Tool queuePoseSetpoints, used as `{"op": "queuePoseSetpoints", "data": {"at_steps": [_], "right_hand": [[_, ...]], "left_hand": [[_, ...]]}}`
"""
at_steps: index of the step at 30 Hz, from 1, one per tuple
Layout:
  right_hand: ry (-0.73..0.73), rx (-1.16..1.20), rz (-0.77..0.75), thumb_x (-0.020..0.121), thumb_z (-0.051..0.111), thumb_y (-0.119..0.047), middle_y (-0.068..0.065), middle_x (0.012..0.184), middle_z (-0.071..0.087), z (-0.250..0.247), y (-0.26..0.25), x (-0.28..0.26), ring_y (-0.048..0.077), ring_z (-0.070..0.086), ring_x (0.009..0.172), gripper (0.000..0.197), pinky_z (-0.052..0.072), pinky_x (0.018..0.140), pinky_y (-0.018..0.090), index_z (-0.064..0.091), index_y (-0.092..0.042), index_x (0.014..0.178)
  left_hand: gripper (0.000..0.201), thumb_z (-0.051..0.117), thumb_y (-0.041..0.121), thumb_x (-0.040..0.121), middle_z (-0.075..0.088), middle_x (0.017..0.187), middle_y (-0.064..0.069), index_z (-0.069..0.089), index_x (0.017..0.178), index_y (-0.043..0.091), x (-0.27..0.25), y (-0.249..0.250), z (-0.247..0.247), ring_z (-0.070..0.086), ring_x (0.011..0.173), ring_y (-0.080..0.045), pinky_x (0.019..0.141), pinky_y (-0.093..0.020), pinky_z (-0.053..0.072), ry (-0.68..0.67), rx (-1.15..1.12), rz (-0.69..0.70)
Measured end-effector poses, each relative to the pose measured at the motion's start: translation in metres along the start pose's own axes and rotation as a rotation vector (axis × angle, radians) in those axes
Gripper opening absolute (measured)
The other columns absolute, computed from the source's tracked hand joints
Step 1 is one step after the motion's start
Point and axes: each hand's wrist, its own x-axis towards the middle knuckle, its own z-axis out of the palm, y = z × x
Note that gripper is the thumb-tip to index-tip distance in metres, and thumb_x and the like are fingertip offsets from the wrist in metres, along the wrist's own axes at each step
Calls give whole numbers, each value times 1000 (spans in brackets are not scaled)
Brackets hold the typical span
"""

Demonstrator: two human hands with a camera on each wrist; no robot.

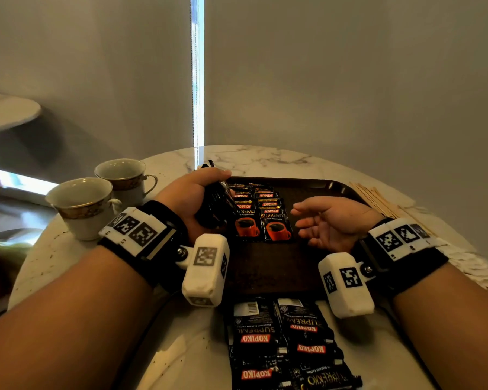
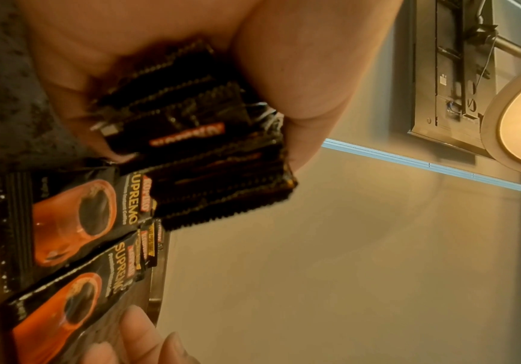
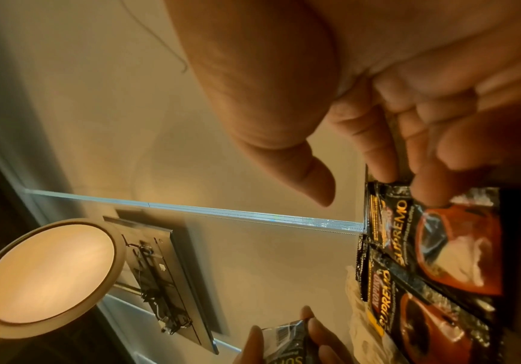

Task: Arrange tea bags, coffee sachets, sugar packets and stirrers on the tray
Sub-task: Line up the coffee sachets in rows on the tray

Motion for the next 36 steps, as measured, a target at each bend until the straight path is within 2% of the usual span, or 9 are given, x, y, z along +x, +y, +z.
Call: {"op": "queuePoseSetpoints", "data": {"at_steps": [5, 8, 12, 14, 18, 21, 24, 31, 36], "right_hand": [[33, 10, -151, 92, 66, -24, 3, 80, 59, 6, -6, -14, 12, 54, 58, 22, 39, 46, 22, 62, -11, 109], [-36, 25, -257, 95, 60, -16, 1, 75, 60, 15, -15, -29, 12, 53, 57, 14, 37, 46, 22, 65, -13, 108], [-141, 161, -363, 94, 54, -4, 2, 80, 64, 35, -24, -45, 13, 57, 63, 24, 39, 54, 26, 69, -19, 106], [-193, 250, -369, 91, 52, 1, 6, 88, 66, 44, -21, -47, 16, 58, 69, 33, 41, 59, 29, 72, -22, 106], [-202, 253, -412, 91, 47, 10, 14, 106, 70, 51, -11, -51, 17, 61, 74, 44, 43, 66, 33, 74, -19, 112], [-228, 302, -426, 91, 47, 11, 13, 100, 73, 49, -6, -50, 22, 60, 79, 44, 41, 71, 37, 75, -17, 110], [-215, 304, -449, 89, 48, 12, 12, 96, 72, 50, -1, -48, 30, 56, 88, 43, 41, 71, 39, 77, -16, 105], [-176, 301, -450, 88, 48, 17, 17, 97, 67, 51, 3, -51, 31, 57, 85, 40, 42, 69, 38, 73, -10, 107], [-122, 292, -470, 86, 57, 12, 17, 100, 73, 49, 6, -48, 37, 57, 93, 32, 41, 81, 49, 76, -9, 100]], "left_hand": [[34, 66, 29, 84, 66, 92, -15, 58, 109, 7, -3, 3, 0, 72, 68, -30, 56, -39, 58, -49, -67, 47], [37, 61, 25, 88, 70, 87, -16, 58, 119, 5, -8, 4, 3, 72, 66, -30, 51, -36, 57, -92, -87, 38], [34, 58, 25, 87, 72, 84, -17, 62, 112, 2, -15, 6, 9, 73, 66, -30, 53, -36, 59, -180, -85, -8], [51, 61, 29, 83, 71, 97, -18, 60, 126, 1, -18, 3, 12, 72, 79, -32, 68, -40, 61, -213, -77, -14], [64, 63, 27, 88, 56, 127, -22, 47, 145, 2, -23, -5, 16, 57, 109, -38, 106, -52, 43, -304, -78, -41], [50, 59, 27, 89, 65, 107, -19, 57, 131, -1, -22, -9, 19, 68, 86, -32, 77, -41, 60, -339, -104, -57], [48, 61, 32, 85, 65, 92, -15, 59, 123, 3, -22, -9, 19, 67, 70, -26, 60, -33, 58, -350, -54, -65], [63, 70, 41, 82, 66, 100, -14, 58, 132, 4, -23, -10, 16, 67, 79, -26, 67, -37, 56, -336, 72, -92], [44, 62, 43, 90, 70, 87, -16, 78, 90, 2, -23, -14, 18, 70, 67, -27, 59, -34, 58, -382, 21, -64]]}}
